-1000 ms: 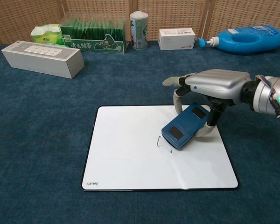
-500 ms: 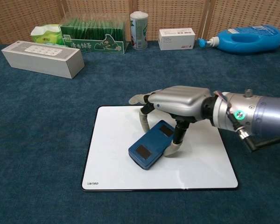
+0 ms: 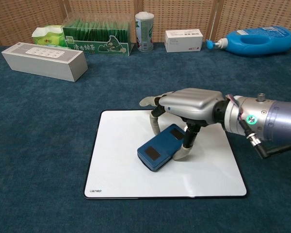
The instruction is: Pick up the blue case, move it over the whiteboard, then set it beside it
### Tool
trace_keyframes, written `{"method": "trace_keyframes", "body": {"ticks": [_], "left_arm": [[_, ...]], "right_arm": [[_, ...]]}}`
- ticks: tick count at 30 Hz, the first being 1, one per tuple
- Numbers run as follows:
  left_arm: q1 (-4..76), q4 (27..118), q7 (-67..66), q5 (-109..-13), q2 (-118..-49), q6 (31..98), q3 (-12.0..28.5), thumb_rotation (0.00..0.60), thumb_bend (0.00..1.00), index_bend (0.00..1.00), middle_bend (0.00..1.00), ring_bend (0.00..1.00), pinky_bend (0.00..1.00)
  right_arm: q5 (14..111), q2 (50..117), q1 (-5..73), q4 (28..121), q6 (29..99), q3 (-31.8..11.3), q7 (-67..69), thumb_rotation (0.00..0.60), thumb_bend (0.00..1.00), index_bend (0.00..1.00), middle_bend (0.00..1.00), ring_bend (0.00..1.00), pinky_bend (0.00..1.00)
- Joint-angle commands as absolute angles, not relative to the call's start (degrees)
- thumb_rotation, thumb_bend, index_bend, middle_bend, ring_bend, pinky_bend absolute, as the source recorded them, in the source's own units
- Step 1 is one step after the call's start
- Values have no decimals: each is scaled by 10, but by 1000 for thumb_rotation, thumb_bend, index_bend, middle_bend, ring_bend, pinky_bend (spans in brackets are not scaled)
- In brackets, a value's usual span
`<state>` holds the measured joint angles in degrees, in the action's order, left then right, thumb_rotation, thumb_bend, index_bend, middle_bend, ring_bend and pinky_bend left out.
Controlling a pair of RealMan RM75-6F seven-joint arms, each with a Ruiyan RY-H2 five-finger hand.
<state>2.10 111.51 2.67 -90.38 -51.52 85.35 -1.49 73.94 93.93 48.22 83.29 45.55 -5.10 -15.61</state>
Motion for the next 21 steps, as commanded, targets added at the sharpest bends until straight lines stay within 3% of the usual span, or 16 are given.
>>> {"method": "trace_keyframes", "body": {"ticks": [1,12,21], "left_arm": [[22,1117,24,-905,-515,853,-15,600,455,298,209,133,17],[25,1124,14,-907,-518,849,-15,600,455,297,209,133,18],[21,1119,19,-904,-517,853,-16,600,455,297,209,133,18]], "right_arm": [[737,927,476,839,462,-50,-156,600,43,648,0,0,0],[735,888,462,859,478,-51,-148,600,42,648,0,0,0],[733,907,484,859,448,-55,-151,600,41,648,7,0,0]]}}
